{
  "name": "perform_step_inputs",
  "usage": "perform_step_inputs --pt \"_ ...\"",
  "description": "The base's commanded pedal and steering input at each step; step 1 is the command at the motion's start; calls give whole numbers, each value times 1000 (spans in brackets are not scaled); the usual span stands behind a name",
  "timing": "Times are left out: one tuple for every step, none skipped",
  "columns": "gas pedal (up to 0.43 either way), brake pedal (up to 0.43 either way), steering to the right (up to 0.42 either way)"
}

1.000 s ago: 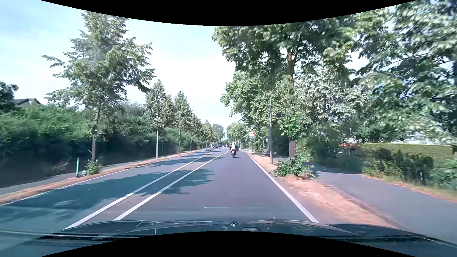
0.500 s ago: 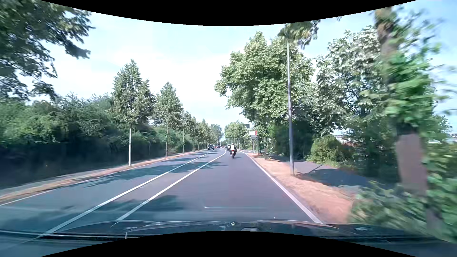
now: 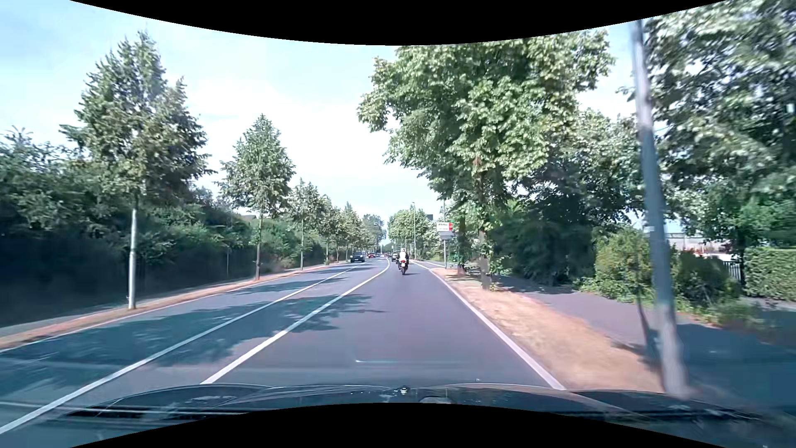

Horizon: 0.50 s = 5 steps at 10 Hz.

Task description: Follow the waypoints while adhering to traffic rules and regulations

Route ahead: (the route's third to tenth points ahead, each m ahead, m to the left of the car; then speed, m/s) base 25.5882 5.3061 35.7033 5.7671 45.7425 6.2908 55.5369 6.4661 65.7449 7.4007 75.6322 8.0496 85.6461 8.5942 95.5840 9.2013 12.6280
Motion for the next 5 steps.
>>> perform_step_inputs --pt "169 0 -1" --pt "169 0 -3" --pt "169 0 -4" --pt "169 0 -4" --pt "169 0 -4"
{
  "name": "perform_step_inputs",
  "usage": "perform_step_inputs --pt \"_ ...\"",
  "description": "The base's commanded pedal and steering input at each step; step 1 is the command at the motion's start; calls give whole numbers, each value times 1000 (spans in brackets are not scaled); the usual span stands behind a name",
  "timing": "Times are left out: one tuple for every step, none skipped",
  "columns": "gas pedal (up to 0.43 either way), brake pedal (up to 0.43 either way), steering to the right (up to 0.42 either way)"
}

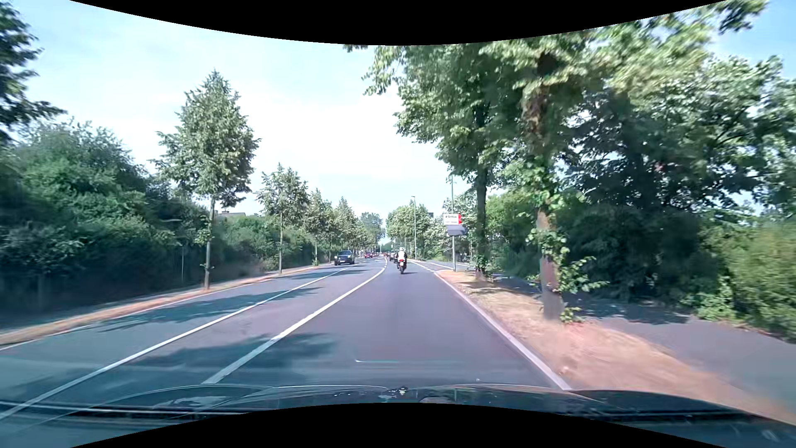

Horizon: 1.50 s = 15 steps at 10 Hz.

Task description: Follow the waypoints while adhering to traffic rules and regulations

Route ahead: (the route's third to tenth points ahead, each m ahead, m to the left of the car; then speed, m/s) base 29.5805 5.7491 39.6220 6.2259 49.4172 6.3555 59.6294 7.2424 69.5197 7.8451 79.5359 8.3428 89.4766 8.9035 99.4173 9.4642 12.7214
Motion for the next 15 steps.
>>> perform_step_inputs --pt "169 0 -4" --pt "169 0 -4" --pt "169 0 -5" --pt "169 0 -5" --pt "169 0 -6" --pt "169 0 -6" --pt "169 0 -6" --pt "169 0 -6" --pt "169 0 -6" --pt "169 0 -6" --pt "169 0 -6" --pt "169 0 -6" --pt "157 0 -6" --pt "118 0 -6" --pt "110 0 -6"
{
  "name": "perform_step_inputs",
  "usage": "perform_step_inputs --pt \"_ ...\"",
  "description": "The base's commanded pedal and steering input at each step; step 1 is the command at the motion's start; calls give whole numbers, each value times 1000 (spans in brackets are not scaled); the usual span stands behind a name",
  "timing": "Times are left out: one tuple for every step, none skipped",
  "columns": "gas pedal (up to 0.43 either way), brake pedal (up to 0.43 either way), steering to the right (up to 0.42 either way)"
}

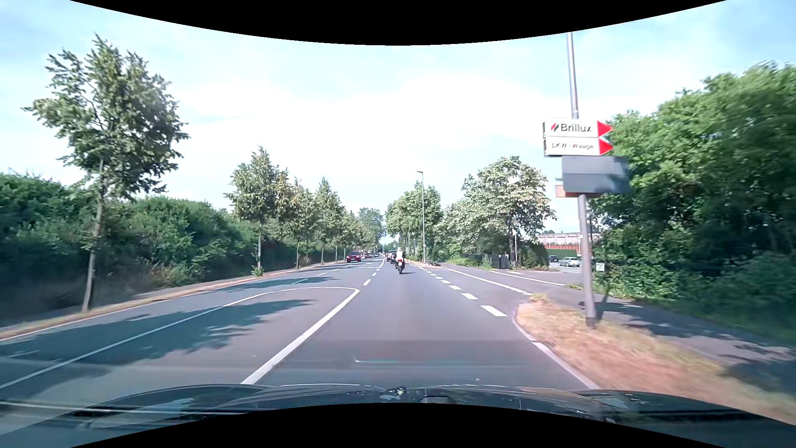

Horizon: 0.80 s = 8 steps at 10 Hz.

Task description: Follow the waypoints while adhering to traffic rules and regulations

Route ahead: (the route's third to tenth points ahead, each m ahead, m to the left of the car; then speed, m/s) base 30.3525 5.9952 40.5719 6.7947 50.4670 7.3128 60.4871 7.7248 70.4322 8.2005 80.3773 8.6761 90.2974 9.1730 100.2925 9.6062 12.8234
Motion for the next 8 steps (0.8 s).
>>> perform_step_inputs --pt "110 0 -6" --pt "110 0 -6" --pt "110 0 -6" --pt "110 0 -6" --pt "110 0 -9" --pt "110 0 -10" --pt "110 0 -11" --pt "110 0 -11"
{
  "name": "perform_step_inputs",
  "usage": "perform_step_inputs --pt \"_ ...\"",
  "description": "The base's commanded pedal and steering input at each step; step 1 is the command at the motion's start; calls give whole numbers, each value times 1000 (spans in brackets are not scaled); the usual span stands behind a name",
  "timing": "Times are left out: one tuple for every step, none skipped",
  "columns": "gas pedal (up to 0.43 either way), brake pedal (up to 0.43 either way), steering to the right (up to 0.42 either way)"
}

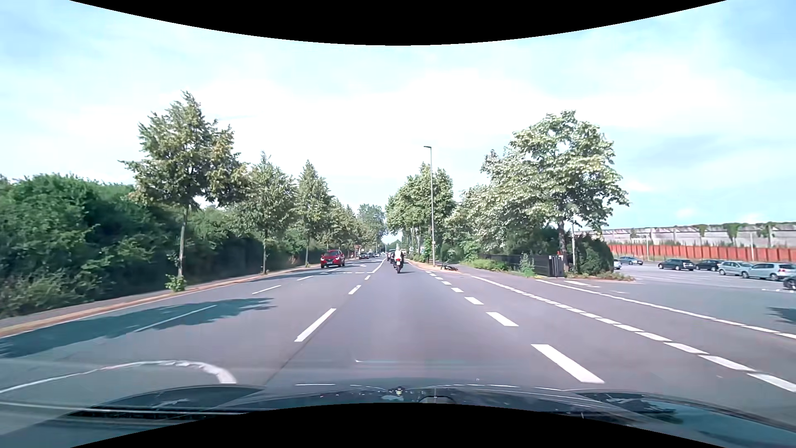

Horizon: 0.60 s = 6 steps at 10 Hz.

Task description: Follow the waypoints while adhering to traffic rules and regulations

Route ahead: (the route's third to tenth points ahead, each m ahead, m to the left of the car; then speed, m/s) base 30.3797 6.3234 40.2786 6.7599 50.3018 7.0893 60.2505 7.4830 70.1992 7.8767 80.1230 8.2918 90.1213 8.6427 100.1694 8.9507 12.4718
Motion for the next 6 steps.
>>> perform_step_inputs --pt "110 0 -10" --pt "110 0 -10" --pt "110 0 -11" --pt "110 0 -10" --pt "110 0 -10" --pt "110 0 -10"
